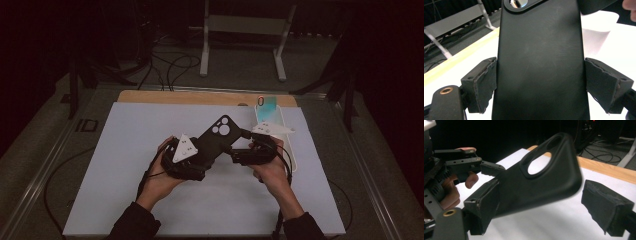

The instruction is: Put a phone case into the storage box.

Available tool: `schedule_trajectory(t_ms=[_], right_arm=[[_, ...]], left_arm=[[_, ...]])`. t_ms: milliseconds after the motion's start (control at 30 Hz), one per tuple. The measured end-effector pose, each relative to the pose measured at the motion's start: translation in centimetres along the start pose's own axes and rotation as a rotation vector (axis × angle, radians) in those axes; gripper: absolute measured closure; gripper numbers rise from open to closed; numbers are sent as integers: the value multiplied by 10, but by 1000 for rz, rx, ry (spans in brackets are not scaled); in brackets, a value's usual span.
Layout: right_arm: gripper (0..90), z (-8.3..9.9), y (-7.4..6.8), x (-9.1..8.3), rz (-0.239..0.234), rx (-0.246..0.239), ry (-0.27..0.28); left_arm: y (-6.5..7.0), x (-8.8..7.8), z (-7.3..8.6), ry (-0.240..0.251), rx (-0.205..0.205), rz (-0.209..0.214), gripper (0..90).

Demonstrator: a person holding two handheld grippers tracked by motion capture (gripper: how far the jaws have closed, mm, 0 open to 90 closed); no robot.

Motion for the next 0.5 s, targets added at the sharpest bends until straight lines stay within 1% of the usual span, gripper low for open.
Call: schedule_trajectory(t_ms=[33, 167, 233, 367, 500], right_arm=[[240, 0, 0, 1, -5, -1, -8], [346, 2, -3, 4, -33, 8, -22], [372, 2, -4, 5, -51, 11, -31], [435, 3, -8, 10, -67, 7, -41], [516, 3, -11, 14, -84, 27, -49]], left_arm=[[1, 1, 0, 0, -2, 6, 151], [4, 3, -1, 3, 1, 12, 150], [6, 4, -1, 5, 0, 13, 150], [8, 7, -2, 10, -20, 26, 150], [10, 9, -2, 0, -17, 27, 151]])
Point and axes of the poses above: each handheld gripper's, and its own axes: x roughly forward along the jaws, z roughly out of its underside, y roughly to its right, the point moved 3 cm from there along x, roughly forward along the jaws, and after that the axes turned 2 degrees about x, right-handed, at the moved point
